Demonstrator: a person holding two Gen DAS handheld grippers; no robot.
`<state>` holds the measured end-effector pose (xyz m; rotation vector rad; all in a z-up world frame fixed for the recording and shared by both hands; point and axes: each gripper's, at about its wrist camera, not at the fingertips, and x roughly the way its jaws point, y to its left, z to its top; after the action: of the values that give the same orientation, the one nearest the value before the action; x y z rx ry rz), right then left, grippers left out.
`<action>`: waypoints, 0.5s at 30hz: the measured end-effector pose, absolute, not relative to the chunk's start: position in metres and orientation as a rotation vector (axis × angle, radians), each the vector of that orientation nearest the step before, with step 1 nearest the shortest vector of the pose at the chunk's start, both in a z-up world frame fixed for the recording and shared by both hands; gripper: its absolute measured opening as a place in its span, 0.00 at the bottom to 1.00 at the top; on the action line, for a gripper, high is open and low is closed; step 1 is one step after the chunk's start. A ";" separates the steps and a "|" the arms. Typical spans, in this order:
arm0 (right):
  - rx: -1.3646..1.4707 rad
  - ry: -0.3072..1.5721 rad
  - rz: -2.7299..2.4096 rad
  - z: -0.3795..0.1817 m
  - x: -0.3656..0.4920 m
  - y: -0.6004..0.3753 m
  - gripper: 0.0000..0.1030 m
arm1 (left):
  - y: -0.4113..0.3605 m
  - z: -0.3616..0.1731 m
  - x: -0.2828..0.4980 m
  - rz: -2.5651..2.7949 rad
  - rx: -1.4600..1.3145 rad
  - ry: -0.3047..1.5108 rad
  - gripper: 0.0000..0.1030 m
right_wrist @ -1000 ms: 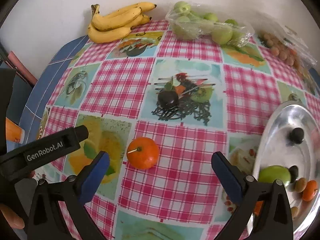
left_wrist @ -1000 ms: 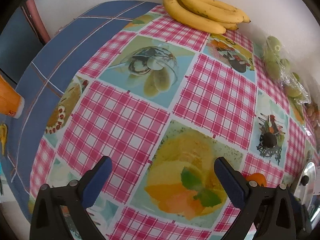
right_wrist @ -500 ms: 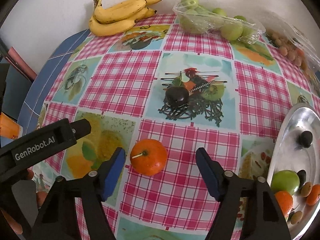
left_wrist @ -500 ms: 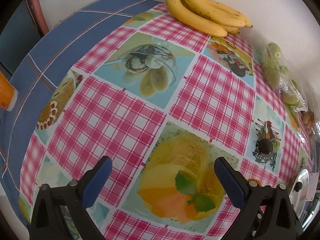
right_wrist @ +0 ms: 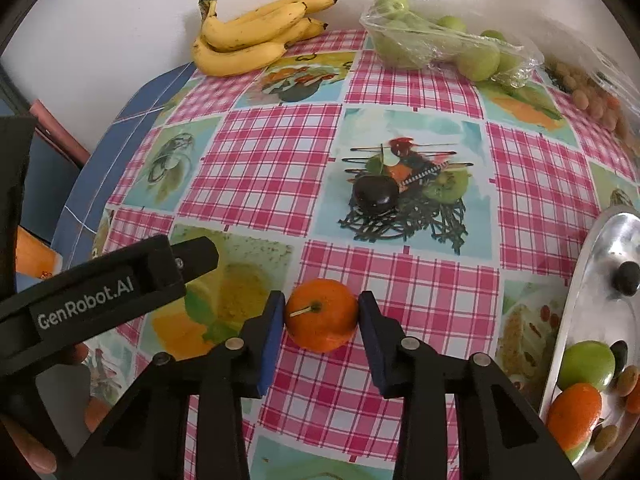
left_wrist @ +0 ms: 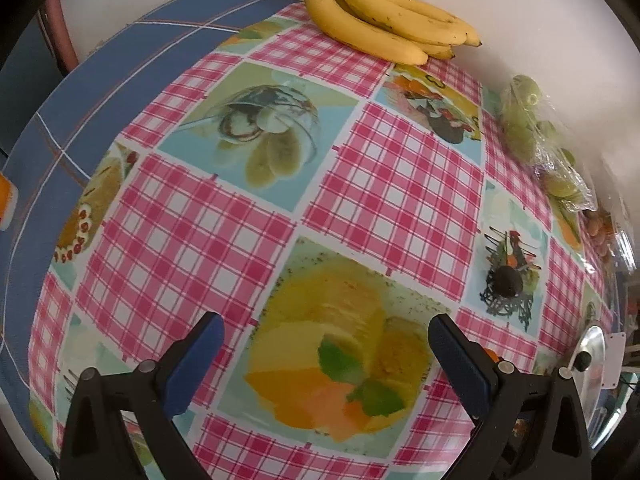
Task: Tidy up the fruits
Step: 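Close the right gripper on the last orange on the tablecloth, then close the left gripper on the dark plum while the right gripper holds the orange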
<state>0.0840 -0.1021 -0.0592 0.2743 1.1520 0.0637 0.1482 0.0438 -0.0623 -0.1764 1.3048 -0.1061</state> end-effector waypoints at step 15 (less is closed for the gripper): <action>0.299 1.154 0.041 -0.057 0.081 -0.111 0.37 | 0.044 -0.063 0.148 -0.117 -0.199 1.299 0.98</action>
<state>0.0807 -0.1114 -0.0571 0.2989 1.1541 0.0414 0.1481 0.0444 -0.0627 -0.1988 1.2989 -0.1169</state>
